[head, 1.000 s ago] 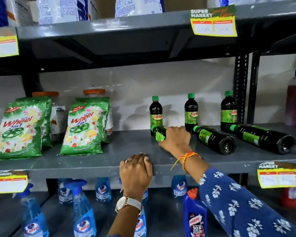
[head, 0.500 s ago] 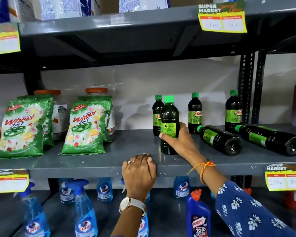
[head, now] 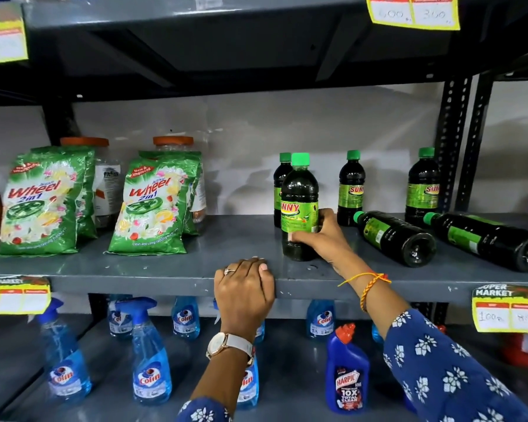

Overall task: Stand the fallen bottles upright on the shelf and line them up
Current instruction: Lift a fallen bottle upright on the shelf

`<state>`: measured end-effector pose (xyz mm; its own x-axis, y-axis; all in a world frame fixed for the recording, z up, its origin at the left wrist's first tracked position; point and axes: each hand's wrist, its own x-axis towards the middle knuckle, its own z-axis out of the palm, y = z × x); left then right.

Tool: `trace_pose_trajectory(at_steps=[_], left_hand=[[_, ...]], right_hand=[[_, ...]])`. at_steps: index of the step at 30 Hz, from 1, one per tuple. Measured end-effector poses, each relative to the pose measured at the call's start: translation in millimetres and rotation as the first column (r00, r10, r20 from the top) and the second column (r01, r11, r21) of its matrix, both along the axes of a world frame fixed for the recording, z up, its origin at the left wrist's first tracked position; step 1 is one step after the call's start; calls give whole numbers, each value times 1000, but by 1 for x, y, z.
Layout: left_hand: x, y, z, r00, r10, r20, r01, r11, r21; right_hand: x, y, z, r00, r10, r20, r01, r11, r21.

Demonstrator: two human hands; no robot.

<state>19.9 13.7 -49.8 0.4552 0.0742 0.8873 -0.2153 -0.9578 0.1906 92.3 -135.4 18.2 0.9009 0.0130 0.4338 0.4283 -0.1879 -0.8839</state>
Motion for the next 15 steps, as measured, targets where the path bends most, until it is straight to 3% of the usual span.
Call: trace_pose_trajectory(at_steps=[4,9,15], left_hand=[[0,0,0,1000,5,-8,-5,1000,-1],[0,-1,0,1000,3,-25,-3,1000,-3],[0,-1,0,1000,5,-22,-5,1000,-3]], right_hand=[[-1,0,0,993,110,-34,-109,993,37],[0,1,-1,999,37,-3,-37,999,23],[0,-1,-1,997,78,-22,-76,995,61]])
